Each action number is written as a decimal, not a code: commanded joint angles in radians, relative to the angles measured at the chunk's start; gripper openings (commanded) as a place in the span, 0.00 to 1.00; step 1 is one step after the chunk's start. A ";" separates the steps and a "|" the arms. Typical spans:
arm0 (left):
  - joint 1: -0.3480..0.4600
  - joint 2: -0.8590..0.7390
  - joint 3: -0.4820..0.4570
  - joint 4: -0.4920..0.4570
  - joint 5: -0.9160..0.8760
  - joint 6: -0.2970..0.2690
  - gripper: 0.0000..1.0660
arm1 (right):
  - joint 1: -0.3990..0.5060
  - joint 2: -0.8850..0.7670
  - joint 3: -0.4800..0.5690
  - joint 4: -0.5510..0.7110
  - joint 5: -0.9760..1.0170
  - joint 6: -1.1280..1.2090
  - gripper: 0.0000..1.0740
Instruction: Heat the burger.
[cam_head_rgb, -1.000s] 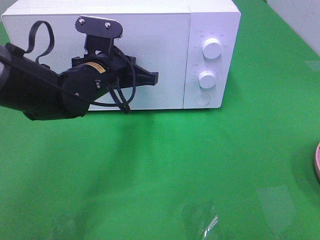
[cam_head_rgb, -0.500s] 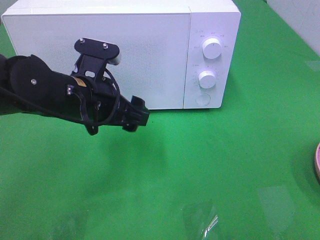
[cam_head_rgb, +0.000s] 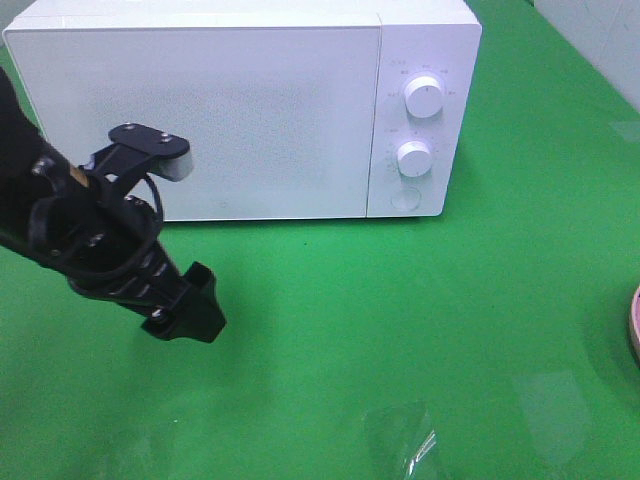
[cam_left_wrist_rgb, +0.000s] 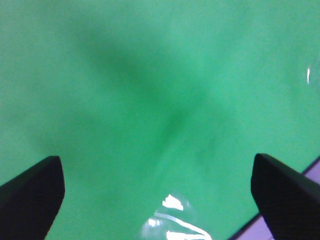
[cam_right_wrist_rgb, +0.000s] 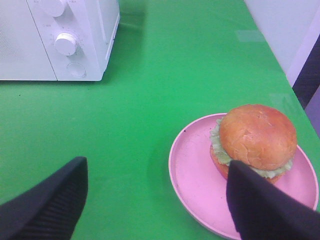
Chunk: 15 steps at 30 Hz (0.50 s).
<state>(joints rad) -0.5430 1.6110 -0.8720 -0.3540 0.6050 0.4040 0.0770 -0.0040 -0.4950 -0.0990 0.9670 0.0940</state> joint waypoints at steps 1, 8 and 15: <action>0.076 -0.093 -0.004 0.010 0.204 -0.026 0.88 | -0.006 -0.027 0.004 0.004 -0.006 -0.010 0.68; 0.229 -0.175 -0.003 0.040 0.328 -0.076 0.87 | -0.006 -0.027 0.004 0.004 -0.006 -0.010 0.68; 0.391 -0.292 0.002 0.062 0.454 -0.104 0.87 | -0.006 -0.027 0.004 0.004 -0.006 -0.010 0.68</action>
<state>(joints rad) -0.1590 1.3310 -0.8710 -0.2900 1.0330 0.3060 0.0770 -0.0040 -0.4950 -0.0990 0.9670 0.0940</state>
